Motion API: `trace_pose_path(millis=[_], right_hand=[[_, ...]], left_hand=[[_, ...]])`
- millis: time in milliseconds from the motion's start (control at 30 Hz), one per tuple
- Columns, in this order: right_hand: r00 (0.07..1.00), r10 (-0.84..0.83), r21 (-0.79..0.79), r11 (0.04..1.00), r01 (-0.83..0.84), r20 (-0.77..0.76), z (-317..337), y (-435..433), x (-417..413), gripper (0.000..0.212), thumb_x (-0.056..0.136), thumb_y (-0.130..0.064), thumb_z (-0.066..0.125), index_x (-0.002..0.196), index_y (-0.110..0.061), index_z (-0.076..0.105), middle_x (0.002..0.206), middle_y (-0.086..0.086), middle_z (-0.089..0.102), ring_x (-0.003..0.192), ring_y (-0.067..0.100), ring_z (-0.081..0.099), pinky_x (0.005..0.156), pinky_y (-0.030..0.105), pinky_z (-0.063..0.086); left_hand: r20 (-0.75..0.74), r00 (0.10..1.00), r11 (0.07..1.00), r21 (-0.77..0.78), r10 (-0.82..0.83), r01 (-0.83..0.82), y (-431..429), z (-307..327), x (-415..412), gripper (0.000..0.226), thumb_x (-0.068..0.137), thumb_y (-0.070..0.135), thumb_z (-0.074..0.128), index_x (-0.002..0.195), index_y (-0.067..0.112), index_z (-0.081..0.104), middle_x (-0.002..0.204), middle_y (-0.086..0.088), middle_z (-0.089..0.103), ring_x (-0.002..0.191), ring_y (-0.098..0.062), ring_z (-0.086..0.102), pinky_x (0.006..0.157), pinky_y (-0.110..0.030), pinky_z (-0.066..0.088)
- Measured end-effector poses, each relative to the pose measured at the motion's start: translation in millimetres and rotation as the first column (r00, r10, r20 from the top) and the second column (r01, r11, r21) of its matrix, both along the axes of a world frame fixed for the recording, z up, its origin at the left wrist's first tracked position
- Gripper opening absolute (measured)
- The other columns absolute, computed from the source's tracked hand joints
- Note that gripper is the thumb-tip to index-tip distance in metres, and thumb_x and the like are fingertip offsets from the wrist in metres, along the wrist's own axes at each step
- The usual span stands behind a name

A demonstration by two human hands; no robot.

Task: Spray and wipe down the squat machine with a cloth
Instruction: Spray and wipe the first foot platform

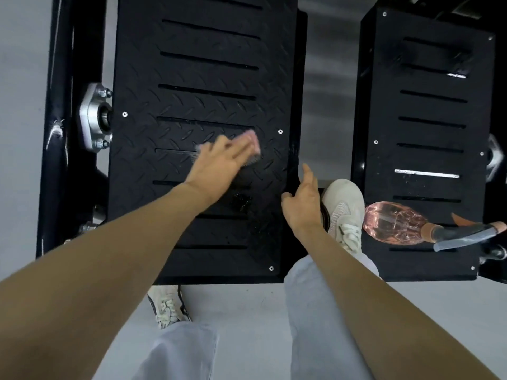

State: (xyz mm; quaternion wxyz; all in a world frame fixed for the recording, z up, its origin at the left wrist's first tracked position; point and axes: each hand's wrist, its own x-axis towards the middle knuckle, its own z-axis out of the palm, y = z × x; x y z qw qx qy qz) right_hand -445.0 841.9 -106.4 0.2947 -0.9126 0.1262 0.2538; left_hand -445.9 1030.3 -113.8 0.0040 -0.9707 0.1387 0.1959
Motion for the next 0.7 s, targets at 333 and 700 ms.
trace_pose_path(millis=[333, 700], right_hand=[[0.899, 0.433, -0.340, 0.837, -0.429, -0.069, -7, 21, -17, 0.077, 0.093, -0.049, 0.048, 0.153, -0.023, 0.007, 0.160, 0.009, -0.008, 0.146, 0.035, 0.000, 0.118, 0.049, 0.005], [0.847, 0.530, -0.382, 0.794, -0.473, 0.054, -10, 52, -30, 0.059, 0.100, -0.032, 0.037, 0.152, -0.018, 0.014, 0.160, 0.009, -0.006, 0.148, 0.025, -0.006, 0.118, 0.047, -0.005]], left_hand=[[-0.012, 0.934, 0.929, 0.099, -0.356, 0.355, 13, 1, -20, 0.078, 0.095, 0.010, 0.047, 0.152, 0.015, -0.006, 0.160, -0.001, -0.003, 0.126, -0.028, 0.032, 0.101, -0.040, 0.035], [0.012, 0.942, 0.925, 0.195, -0.335, 0.327, 59, 2, -43, 0.087, 0.092, 0.013, 0.053, 0.151, 0.008, -0.010, 0.160, -0.009, -0.007, 0.124, -0.029, 0.034, 0.098, -0.037, 0.038]])
